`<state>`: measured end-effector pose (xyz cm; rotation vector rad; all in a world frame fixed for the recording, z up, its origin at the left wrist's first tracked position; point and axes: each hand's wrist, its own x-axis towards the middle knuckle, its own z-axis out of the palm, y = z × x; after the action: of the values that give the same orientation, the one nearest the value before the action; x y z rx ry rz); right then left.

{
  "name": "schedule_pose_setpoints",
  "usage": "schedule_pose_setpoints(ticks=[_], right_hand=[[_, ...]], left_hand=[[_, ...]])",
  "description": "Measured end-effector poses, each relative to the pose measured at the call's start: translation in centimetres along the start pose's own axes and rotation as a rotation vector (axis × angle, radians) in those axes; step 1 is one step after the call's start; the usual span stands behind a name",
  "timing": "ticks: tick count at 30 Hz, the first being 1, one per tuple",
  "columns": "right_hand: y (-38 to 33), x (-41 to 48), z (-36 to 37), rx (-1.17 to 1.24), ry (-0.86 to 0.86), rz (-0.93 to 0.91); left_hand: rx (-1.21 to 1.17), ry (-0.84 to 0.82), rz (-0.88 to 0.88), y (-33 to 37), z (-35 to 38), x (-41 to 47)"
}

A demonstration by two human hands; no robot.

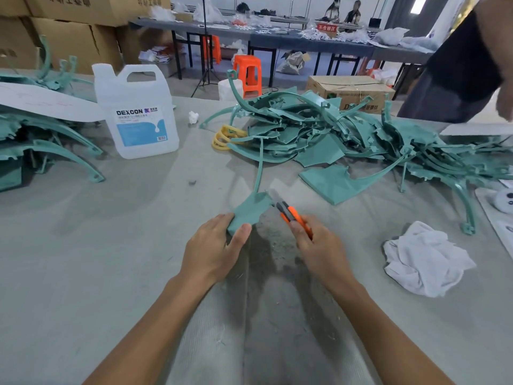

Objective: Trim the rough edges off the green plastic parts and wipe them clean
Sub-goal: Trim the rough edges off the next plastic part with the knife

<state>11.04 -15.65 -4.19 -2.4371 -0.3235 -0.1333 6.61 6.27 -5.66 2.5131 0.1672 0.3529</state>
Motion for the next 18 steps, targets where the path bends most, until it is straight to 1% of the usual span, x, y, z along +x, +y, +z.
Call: schedule_pose_setpoints(ticks=[1,3,5,6,7,10,12,15,16,18], right_hand=[[0.3,0.3,-0.3,-0.016,0.032,0.016],[0.1,-0.2,-0.2,-0.005,0.071,-0.056],[-0.4,-1.4,0.3,0.009,0.024,-0.164],[-0.6,-1.7,0.5,0.013,-0.009,-0.184],[-0.6,-1.4,0.6,0.012,-0.018,-0.163],[-0.3,0.7,-0.2,-0.008,0.056,-0.003],[-0.2,0.7,-0.3,0.018,0.062,-0.031],[-0.8,-0.8,0.4,0.062,-0.041,-0.175],[-0.8,-0.8,0.5,0.036,-0.053,-0.171],[-0.5,0.4,0.0,-0.038,-0.010,-0.084]], left_hand=[[0.004,0.001,0.007,0.1,0.0,0.0],[-0.035,0.015,-0.010,-0.1,-0.2,-0.1],[-0.070,0.023,-0.021,-0.2,-0.4,0.0],[-0.079,0.018,-0.021,-0.2,-0.4,0.0],[-0.076,0.013,-0.018,-0.1,-0.4,0.1],[-0.046,0.000,-0.002,0.2,-0.5,0.0],[-0.081,-0.003,0.000,0.1,-0.5,-0.1],[-0.106,0.003,-0.019,-0.3,-0.6,-0.1],[-0.097,0.012,-0.017,-0.3,-0.6,-0.1],[-0.056,0.017,0.000,-0.1,-0.3,-0.1]])
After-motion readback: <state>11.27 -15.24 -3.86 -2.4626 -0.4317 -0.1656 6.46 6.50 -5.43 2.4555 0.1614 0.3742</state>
